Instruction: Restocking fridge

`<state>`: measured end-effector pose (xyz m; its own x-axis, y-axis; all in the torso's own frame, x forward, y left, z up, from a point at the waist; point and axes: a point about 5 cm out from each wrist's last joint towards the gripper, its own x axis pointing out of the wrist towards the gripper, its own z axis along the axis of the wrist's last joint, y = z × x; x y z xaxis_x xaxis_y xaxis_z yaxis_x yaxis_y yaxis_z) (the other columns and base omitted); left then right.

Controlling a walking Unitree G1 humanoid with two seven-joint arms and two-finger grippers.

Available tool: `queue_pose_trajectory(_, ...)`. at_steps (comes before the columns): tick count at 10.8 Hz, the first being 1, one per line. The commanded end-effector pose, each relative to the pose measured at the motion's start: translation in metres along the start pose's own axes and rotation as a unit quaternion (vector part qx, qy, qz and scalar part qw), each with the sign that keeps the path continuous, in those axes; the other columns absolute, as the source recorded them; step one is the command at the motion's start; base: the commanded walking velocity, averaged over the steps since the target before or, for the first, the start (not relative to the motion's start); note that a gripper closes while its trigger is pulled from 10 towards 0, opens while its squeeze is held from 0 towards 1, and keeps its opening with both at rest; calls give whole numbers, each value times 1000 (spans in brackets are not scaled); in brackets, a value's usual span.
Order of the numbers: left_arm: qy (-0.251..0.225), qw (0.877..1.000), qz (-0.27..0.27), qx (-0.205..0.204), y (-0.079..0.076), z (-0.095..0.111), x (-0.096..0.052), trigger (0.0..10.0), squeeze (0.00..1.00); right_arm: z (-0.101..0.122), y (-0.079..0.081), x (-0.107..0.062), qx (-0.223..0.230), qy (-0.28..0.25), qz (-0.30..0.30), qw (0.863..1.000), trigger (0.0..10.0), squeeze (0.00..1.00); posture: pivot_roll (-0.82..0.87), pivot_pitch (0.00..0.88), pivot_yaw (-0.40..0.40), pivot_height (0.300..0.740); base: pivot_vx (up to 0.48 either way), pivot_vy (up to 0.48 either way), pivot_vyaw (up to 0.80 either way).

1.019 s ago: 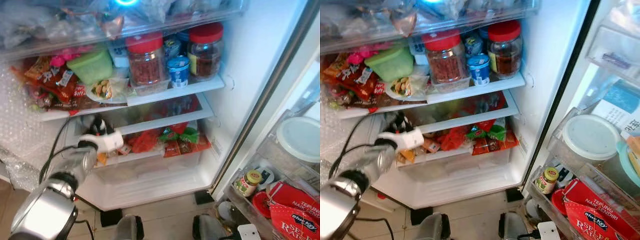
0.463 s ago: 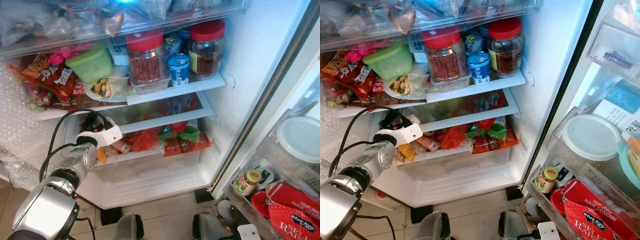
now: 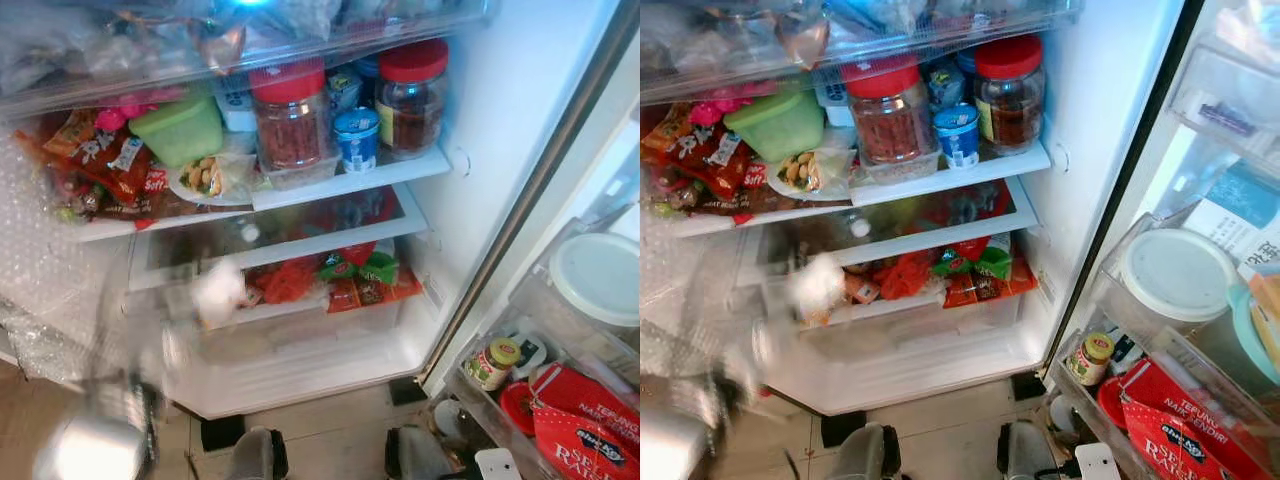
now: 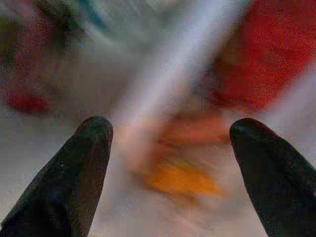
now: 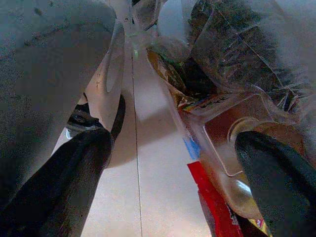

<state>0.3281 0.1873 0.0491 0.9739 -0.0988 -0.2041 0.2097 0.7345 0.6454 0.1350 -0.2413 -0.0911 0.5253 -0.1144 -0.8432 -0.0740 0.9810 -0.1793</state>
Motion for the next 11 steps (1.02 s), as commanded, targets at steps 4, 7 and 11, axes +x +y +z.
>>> queue_pose_trajectory(4, 129, 962, -6, -239, -18, -72, -49, 10000, 0, -4, 9, 0, 1, 8, 17, 1000, 10000, 0, -10, 122, 111, 631, 0, 0, 0)
queue_pose_trajectory(7, 288, 916, -19, -278, -46, -118, -90, 10000, 0, -3, 11, 0, 4, 6, 20, 1000, 10000, 0, -14, 113, 112, 631, 0, 0, 0)
queue_pose_trajectory(11, 366, 887, -43, -279, -77, -133, -119, 10000, 0, -5, 13, 0, 6, 8, 35, 999, 10000, 0, -21, 113, 113, 631, 0, 327, 113)
